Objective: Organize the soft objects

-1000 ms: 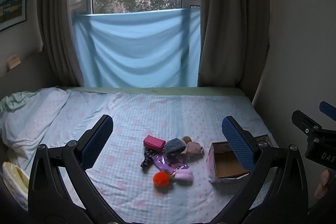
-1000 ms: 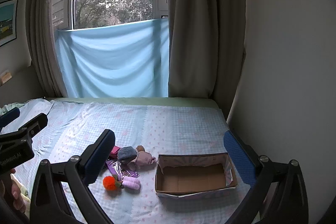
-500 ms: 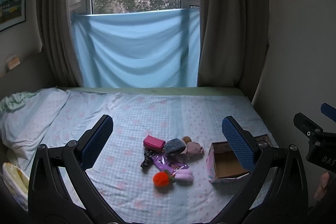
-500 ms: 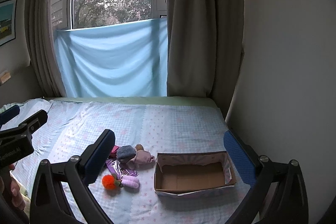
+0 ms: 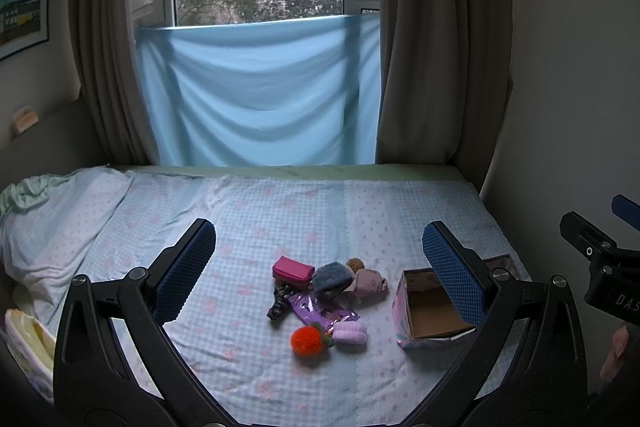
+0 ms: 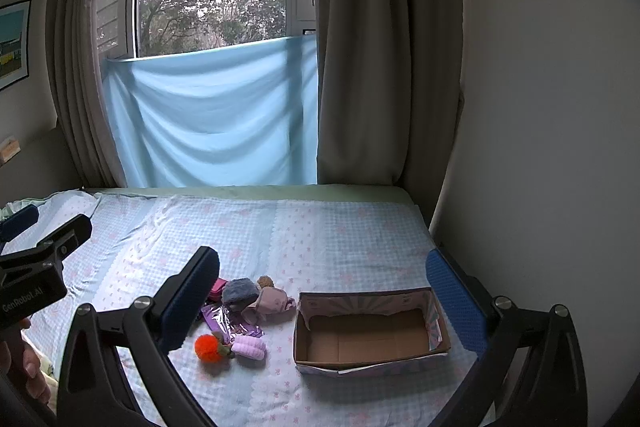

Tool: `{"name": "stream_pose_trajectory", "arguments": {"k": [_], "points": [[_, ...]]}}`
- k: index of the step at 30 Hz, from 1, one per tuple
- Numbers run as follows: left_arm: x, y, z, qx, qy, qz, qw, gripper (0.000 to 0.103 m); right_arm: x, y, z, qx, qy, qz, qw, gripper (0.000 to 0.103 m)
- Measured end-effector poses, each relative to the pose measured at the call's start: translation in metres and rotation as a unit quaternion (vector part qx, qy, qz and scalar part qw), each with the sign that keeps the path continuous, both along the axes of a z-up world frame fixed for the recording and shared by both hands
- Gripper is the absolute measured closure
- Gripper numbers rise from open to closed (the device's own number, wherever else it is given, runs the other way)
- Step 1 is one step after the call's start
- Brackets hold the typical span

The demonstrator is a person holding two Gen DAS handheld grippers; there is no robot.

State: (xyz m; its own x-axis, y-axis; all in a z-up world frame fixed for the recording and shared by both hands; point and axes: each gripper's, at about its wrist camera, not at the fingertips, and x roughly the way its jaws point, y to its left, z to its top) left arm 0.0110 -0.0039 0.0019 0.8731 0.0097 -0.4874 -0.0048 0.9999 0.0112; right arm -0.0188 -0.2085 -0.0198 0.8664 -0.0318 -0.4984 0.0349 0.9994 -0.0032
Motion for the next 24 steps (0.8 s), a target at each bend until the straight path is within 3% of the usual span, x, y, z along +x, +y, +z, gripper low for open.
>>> {"name": "stream_pose_trajectory", "arguments": {"k": [17,24], "points": [[0.011,0.011,0.0,-0.016,0.018,0.012,0.9996,0.0,0.003,0.002,0.002,0.002,0.008,0.007,1.0,0.0],[0.032,0.043,-0.033,-0.029,0.058,0.018,0.9977,0.0,0.02,0.012,-0.011,0.004,0.023,0.043,0.999,0.0]]}}
